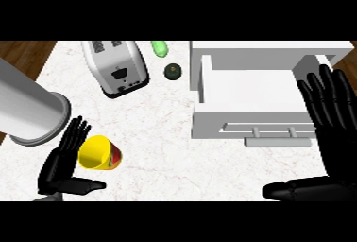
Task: Pick up the cup, place it into the drawer and close the drawer
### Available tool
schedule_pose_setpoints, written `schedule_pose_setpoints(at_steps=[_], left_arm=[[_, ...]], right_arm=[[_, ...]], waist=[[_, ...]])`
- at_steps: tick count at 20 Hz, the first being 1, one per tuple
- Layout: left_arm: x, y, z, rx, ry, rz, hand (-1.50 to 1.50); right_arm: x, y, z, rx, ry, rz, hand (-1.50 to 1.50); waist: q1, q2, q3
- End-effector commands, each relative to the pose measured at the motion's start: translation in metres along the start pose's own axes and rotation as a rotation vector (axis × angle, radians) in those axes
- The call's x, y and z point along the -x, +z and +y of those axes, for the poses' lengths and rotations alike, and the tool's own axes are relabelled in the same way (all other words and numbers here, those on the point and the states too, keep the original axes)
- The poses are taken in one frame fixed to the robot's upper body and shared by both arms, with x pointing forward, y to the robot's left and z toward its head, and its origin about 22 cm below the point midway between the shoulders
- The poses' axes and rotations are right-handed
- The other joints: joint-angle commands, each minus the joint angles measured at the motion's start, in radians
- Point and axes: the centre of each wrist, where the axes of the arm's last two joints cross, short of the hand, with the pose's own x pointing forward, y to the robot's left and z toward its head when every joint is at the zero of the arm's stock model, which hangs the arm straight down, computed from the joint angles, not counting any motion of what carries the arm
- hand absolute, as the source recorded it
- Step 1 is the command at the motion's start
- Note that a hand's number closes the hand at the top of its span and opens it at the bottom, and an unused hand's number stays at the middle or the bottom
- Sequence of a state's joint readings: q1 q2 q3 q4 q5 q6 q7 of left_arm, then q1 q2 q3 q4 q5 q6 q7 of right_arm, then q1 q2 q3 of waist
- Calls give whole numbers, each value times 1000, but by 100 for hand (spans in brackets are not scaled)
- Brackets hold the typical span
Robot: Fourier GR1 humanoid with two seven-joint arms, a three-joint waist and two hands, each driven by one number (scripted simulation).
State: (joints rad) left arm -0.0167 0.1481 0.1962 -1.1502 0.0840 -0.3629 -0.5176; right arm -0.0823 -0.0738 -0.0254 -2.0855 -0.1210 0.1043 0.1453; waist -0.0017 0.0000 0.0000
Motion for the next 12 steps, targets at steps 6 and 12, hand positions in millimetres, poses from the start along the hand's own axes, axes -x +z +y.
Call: schedule_pose_setpoints(at_steps=[6, 12], left_arm=[[30, 3, 2, -17, 5, 1, -150], [35, -3, 9, -25, -4, 21, -150]], right_arm=[[-10, -1, -5, -7, -8, -2, -150], [-8, 7, 0, -3, -7, 35, -150]], waist=[[1, 0, 0], [0, -1, 0]])
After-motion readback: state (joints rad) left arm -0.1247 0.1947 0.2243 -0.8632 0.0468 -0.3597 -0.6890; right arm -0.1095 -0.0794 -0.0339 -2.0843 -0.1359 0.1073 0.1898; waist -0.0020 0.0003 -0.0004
